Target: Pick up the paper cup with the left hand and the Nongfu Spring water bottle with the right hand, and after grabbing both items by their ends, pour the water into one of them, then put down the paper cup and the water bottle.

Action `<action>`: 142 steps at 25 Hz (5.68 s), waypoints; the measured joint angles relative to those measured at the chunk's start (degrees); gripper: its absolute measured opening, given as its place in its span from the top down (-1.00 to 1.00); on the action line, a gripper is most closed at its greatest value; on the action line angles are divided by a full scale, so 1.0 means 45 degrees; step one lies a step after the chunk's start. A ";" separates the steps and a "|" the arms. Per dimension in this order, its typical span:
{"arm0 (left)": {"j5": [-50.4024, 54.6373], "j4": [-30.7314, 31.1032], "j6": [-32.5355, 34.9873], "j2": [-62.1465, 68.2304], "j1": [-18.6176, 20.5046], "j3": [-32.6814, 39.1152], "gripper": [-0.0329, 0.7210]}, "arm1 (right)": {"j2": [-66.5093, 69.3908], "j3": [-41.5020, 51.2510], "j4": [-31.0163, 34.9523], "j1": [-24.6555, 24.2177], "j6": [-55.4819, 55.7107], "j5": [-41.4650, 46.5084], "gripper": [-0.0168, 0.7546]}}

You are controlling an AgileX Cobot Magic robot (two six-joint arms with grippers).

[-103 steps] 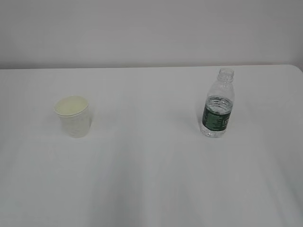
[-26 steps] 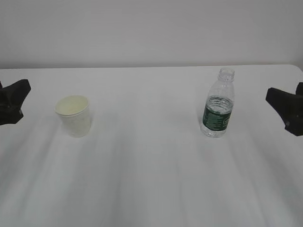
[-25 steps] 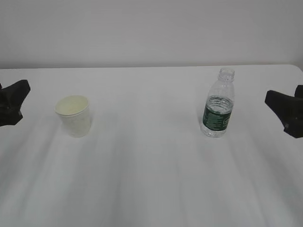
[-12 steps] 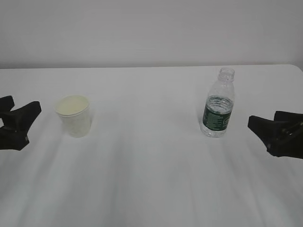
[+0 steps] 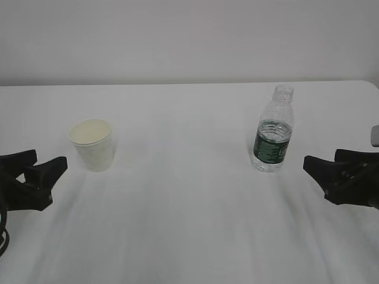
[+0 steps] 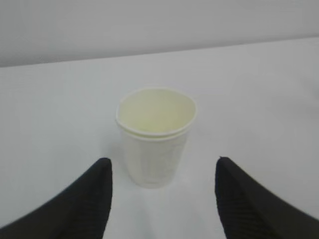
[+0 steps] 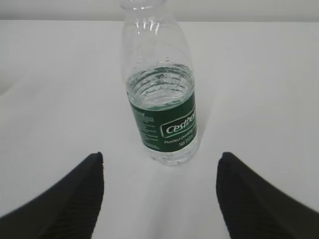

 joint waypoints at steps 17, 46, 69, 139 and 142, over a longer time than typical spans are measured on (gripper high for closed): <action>-0.0028 0.0860 -0.0076 0.0677 0.0000 -0.0024 -0.24 | 0.3828 -0.0299 0.1318 0.0000 -0.1218 -0.2791 -0.51; -0.0076 0.1033 -0.0076 0.0677 0.0000 -0.0024 -0.23 | 0.6318 -0.3661 -0.0084 0.0000 -0.1218 -0.2867 -0.64; -0.0076 0.0993 -0.0076 0.1445 0.0000 -0.0047 -0.72 | 0.6476 -0.4472 -0.1083 0.0000 -0.1218 -0.2867 -0.64; -0.0076 0.0956 -0.0081 0.1499 0.0000 -0.0070 -0.64 | 0.7920 -0.7410 -0.1610 0.0712 0.0254 -0.2180 -0.35; -0.0076 0.0956 -0.0081 0.1499 0.0000 -0.0070 -0.64 | 0.7920 -0.7410 -0.1610 0.0712 0.0254 -0.2180 -0.29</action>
